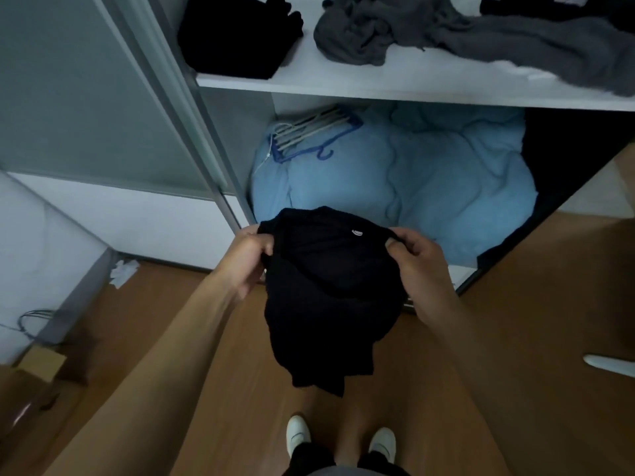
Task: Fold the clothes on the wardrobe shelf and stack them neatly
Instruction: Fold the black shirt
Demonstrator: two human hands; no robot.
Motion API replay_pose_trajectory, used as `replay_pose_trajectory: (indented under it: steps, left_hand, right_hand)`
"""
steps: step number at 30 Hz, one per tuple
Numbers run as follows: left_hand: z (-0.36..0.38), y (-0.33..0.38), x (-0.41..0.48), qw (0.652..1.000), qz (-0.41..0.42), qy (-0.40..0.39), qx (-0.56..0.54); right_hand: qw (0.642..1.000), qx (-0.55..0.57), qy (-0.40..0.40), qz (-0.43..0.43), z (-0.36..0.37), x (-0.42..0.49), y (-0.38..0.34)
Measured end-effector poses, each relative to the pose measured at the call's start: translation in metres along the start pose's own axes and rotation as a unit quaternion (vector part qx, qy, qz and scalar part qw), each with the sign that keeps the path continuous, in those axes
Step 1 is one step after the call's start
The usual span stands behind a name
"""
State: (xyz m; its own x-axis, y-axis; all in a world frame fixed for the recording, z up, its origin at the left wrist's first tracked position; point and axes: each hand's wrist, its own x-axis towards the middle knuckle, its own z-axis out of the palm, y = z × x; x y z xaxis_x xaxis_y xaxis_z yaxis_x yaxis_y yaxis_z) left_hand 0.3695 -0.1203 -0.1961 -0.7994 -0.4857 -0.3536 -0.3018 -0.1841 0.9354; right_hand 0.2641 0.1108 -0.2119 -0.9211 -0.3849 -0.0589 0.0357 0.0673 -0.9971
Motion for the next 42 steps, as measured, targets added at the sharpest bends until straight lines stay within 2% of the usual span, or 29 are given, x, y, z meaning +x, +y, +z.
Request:
replay_pose_trajectory:
  steps: [4,6,7,9,11,14,17,19,20,22,24,28,30,32,34,36,39,42]
  left_hand:
    - [-0.009,-0.039,-0.003,0.987,-0.048,-0.117,0.095]
    - [0.002,-0.053,-0.006,0.966,-0.027,-0.207,0.152]
    - [0.008,-0.059,-0.006,0.956,0.0,-0.224,0.19]
    - [0.018,-0.064,-0.004,0.953,0.059,-0.185,0.233]
    - [0.019,-0.061,-0.001,0.959,0.101,-0.106,0.244]
    - [0.013,-0.052,0.003,0.954,0.161,-0.032,0.251]
    - [0.015,-0.044,0.004,0.955,0.209,-0.003,0.208]
    - [0.018,-0.045,0.003,0.957,0.218,-0.003,0.19]
    - [0.019,-0.047,0.004,0.957,0.218,-0.005,0.189]
    - [0.017,-0.056,0.006,0.957,0.206,-0.005,0.207]
    - [0.011,-0.07,0.008,0.948,0.18,-0.005,0.261]
    - [-0.006,-0.106,0.009,0.9,0.11,-0.053,0.419]
    - [-0.012,-0.114,0.007,0.899,0.096,-0.056,0.423]
    - [-0.014,-0.112,0.003,0.916,0.123,-0.05,0.378]
    - [-0.011,-0.104,-0.003,0.927,0.161,-0.055,0.335]
    - [-0.006,-0.1,-0.009,0.919,0.194,-0.078,0.335]
    - [0.006,-0.111,-0.017,0.89,0.193,-0.124,0.394]
    - [0.012,-0.127,-0.022,0.904,0.184,-0.128,0.363]
  right_hand:
    - [0.999,-0.027,-0.005,-0.035,0.025,-0.012,-0.015]
    - [0.997,-0.056,-0.01,-0.043,0.035,-0.019,-0.019]
    - [0.996,-0.073,-0.01,-0.045,0.039,-0.023,-0.02]
    - [0.993,-0.106,-0.004,-0.051,0.041,-0.03,-0.02]
    - [0.989,-0.133,0.02,-0.063,0.035,-0.037,-0.019]
    - [0.969,-0.233,0.055,-0.068,0.018,-0.042,-0.002]
    - [0.944,-0.33,-0.014,0.023,0.006,-0.051,0.025]
    - [0.948,-0.305,-0.056,0.074,0.004,-0.062,0.039]
    - [0.959,-0.269,-0.047,0.077,0.005,-0.068,0.043]
    - [0.982,-0.177,0.02,0.058,0.006,-0.075,0.038]
    - [0.991,-0.111,0.07,0.027,0.009,-0.075,0.026]
    - [0.986,-0.135,0.087,-0.051,0.013,-0.072,0.01]
    - [0.98,-0.162,0.093,-0.065,0.012,-0.07,0.013]
    - [0.98,-0.169,0.105,-0.022,0.008,-0.068,0.024]
    - [0.981,-0.107,0.144,0.068,0.002,-0.069,0.037]
    - [0.975,-0.021,0.174,0.135,-0.001,-0.073,0.044]
    - [0.984,0.042,0.126,0.115,0.007,-0.074,0.037]
    - [0.999,-0.013,0.047,0.012,0.017,-0.073,0.025]
